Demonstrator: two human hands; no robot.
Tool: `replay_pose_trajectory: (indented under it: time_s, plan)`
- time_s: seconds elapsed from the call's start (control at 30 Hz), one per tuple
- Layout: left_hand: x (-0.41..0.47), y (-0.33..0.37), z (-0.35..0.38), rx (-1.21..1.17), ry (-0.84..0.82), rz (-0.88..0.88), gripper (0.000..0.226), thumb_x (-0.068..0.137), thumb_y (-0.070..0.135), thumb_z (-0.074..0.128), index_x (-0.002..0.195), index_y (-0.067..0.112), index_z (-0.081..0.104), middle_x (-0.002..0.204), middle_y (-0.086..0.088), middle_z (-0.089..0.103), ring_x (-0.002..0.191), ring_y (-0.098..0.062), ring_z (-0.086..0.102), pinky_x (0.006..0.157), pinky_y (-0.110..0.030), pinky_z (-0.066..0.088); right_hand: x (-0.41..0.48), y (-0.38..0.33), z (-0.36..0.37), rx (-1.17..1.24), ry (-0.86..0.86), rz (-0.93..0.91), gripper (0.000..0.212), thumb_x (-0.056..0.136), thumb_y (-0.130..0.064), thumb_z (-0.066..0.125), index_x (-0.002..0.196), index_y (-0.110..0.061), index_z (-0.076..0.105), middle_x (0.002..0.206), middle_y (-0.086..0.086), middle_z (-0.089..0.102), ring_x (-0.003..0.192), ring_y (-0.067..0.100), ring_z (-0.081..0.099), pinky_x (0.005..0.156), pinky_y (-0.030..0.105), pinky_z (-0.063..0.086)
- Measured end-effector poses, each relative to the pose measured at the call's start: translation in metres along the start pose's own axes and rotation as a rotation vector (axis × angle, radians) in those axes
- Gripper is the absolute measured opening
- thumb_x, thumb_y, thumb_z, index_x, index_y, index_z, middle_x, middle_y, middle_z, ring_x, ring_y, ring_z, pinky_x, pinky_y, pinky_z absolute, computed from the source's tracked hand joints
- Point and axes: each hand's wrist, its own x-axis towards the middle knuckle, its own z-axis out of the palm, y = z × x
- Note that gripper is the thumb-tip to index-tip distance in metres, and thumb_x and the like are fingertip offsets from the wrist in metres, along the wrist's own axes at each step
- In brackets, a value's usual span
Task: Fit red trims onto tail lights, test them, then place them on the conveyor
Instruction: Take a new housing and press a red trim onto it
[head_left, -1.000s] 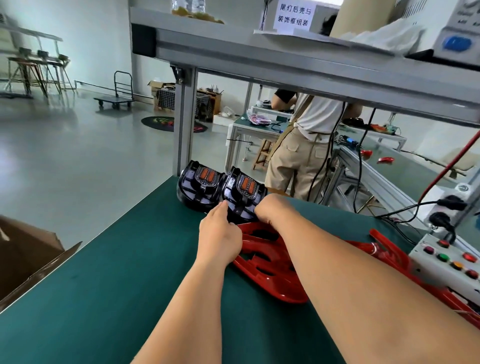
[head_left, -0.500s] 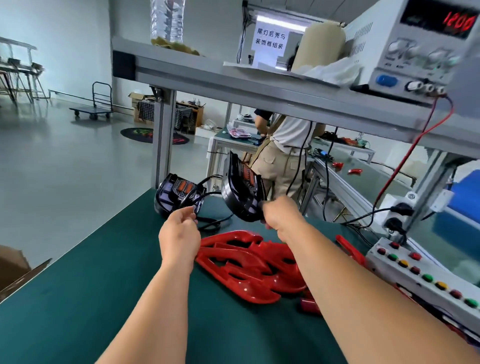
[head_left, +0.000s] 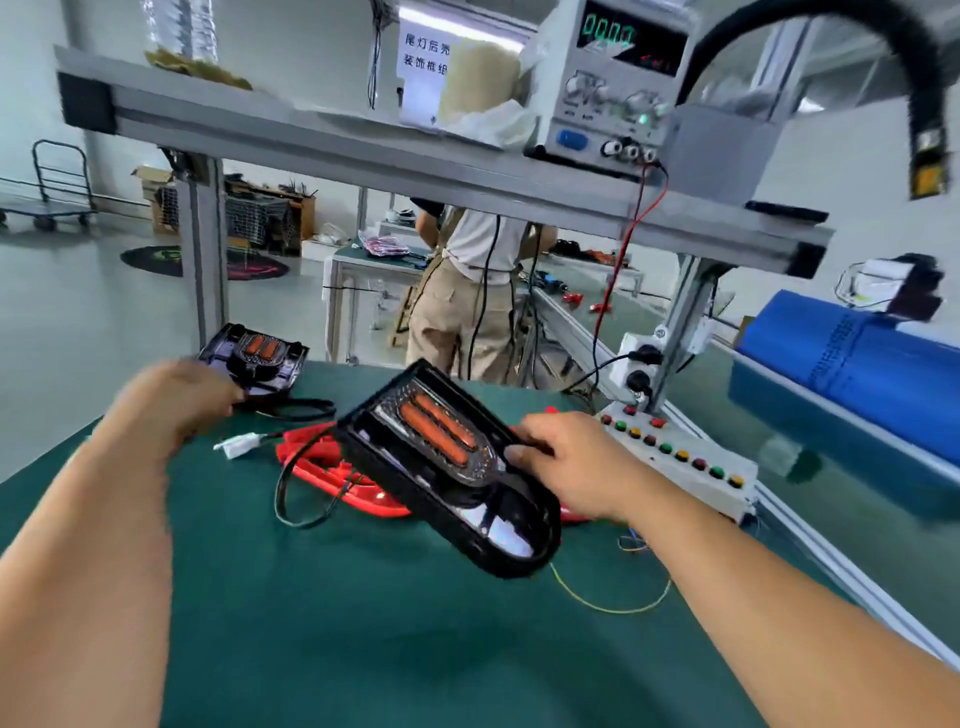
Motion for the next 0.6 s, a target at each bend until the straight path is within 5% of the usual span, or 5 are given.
replay_pose_trajectory:
  time_s: [0.07, 0.2, 0.4, 0.5, 0.6]
  plan:
    - [-0.020, 0.021, 0.003, -0.109, -0.024, 0.132, 0.017, 0.096, 0.007, 0.054, 0.086, 0.002, 0.068, 0.080, -0.015, 0.061, 0.070, -0.024, 0.053, 0.061, -0.029, 0.042, -0.013, 0.000, 0.001, -0.019, -0.088, -0.079, 0.015, 0.097, -0.027, 0.057, 0.093, -0.018, 0.068, 0.098, -0.005, 0.071, 0.097, 0.016, 0.061, 0.087, 0.031, 0.041]
    - [-0.083, 0.050, 0.039, -0.353, -0.337, 0.292, 0.029, 0.103, 0.012, 0.042, 0.086, 0.012, 0.064, 0.073, -0.003, 0.059, 0.056, -0.009, 0.050, 0.044, -0.014, 0.041, -0.031, -0.002, 0.001, -0.087, -0.180, -0.191, 0.023, 0.097, -0.022, 0.058, 0.084, -0.003, 0.059, 0.086, 0.009, 0.064, 0.081, 0.022, 0.055, 0.072, 0.037, 0.040]
    - [-0.136, 0.037, 0.093, -0.274, -0.608, 0.354, 0.041, 0.104, 0.035, 0.039, 0.090, 0.022, 0.075, 0.093, 0.003, 0.076, 0.090, -0.013, 0.069, 0.085, -0.029, 0.050, -0.052, 0.005, 0.015, -0.108, -0.251, -0.165, 0.021, 0.098, -0.027, 0.055, 0.112, -0.016, 0.066, 0.106, 0.001, 0.068, 0.099, 0.021, 0.060, 0.083, 0.038, 0.046]
    - [-0.140, 0.027, 0.103, -0.353, -0.669, 0.290, 0.036, 0.103, 0.036, 0.044, 0.091, 0.031, 0.077, 0.100, 0.003, 0.076, 0.094, -0.015, 0.071, 0.084, -0.033, 0.056, -0.057, 0.016, 0.025, -0.018, -0.213, -0.106, 0.016, 0.097, -0.035, 0.057, 0.098, -0.021, 0.064, 0.093, -0.004, 0.063, 0.090, 0.019, 0.058, 0.081, 0.040, 0.048]
    - [-0.137, 0.020, 0.113, -0.342, -0.564, 0.305, 0.023, 0.100, 0.023, 0.055, 0.092, 0.027, 0.076, 0.096, 0.001, 0.076, 0.095, -0.020, 0.071, 0.090, -0.040, 0.056, -0.059, 0.028, 0.031, 0.118, -0.160, 0.051, 0.029, 0.094, -0.049, 0.056, 0.080, -0.024, 0.064, 0.081, -0.004, 0.063, 0.077, 0.015, 0.059, 0.075, 0.037, 0.048]
